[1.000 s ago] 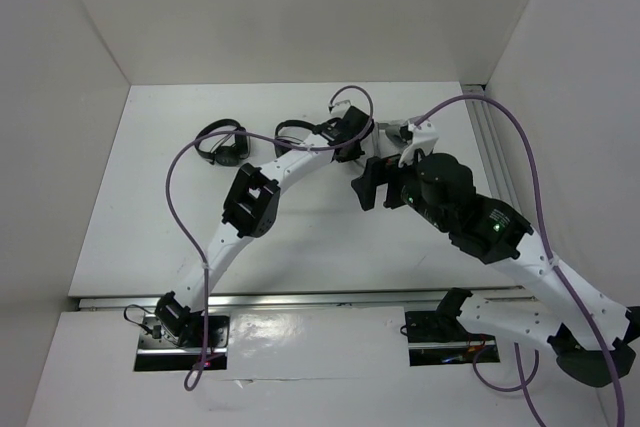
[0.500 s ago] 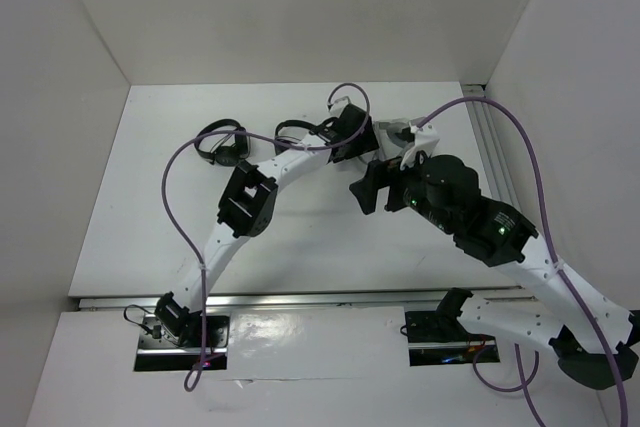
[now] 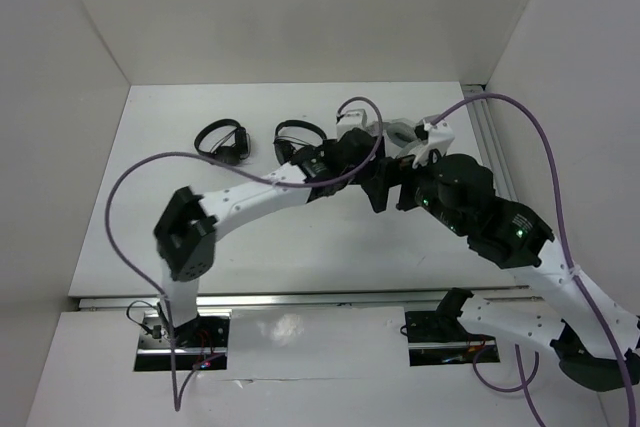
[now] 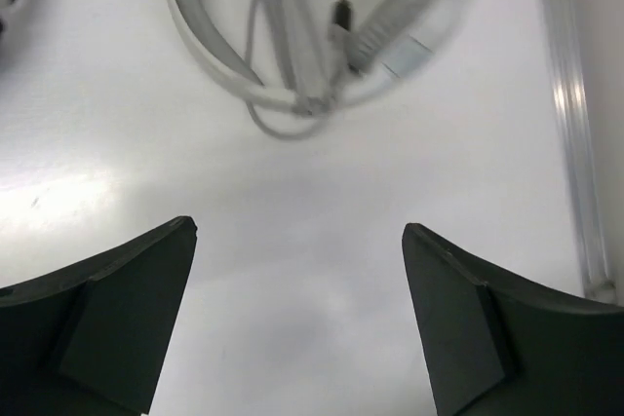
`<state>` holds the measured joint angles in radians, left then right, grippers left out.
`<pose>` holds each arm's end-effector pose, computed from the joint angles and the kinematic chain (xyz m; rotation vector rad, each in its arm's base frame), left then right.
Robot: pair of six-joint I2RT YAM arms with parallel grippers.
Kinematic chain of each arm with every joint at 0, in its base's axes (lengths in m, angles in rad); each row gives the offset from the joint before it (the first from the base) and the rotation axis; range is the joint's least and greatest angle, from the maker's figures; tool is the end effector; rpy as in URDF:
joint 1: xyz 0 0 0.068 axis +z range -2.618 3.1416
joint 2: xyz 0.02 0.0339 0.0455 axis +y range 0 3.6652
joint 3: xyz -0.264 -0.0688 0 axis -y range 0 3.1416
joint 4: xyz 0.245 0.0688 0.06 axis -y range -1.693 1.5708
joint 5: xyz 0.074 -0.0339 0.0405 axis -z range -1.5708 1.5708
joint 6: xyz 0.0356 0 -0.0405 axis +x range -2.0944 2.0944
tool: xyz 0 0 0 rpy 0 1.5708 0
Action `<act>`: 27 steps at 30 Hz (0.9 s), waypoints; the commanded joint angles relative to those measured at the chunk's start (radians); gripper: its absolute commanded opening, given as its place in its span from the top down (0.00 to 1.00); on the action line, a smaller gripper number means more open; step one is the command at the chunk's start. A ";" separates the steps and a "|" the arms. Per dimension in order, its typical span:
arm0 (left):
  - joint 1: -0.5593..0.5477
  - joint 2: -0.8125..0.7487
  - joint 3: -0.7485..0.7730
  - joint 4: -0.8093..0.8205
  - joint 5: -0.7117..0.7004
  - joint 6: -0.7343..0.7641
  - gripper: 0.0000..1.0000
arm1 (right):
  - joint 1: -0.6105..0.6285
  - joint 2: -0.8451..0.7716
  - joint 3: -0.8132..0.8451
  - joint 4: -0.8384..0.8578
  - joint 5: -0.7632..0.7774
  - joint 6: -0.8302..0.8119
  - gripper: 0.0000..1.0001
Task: Wrap the headphones
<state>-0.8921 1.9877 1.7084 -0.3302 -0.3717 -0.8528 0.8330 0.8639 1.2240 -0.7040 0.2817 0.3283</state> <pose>0.3031 -0.3553 0.2837 -0.1714 2.1904 -0.6089 0.1140 0.1107 0.4202 -0.2945 1.9118 0.5152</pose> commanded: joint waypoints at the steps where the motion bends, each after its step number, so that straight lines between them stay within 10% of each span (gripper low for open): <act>1: -0.080 -0.269 -0.171 -0.036 -0.139 0.135 0.00 | -0.003 -0.066 0.052 -0.098 0.094 -0.002 0.00; 8: -0.177 -0.964 -0.631 -0.330 -0.179 0.055 0.00 | -0.003 -0.186 0.031 -0.201 0.138 0.011 0.00; 13: -0.177 -1.437 -0.649 -0.573 -0.162 0.041 0.00 | -0.003 -0.236 0.032 -0.275 0.148 0.020 0.00; 27: -0.177 -1.547 -0.448 -0.937 -0.223 -0.015 0.00 | -0.012 -0.284 0.052 -0.391 0.214 0.072 0.00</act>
<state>-1.0702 0.4232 1.2289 -1.2308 -0.5720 -0.8459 0.8265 0.5884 1.2411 -1.0599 0.4690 0.3759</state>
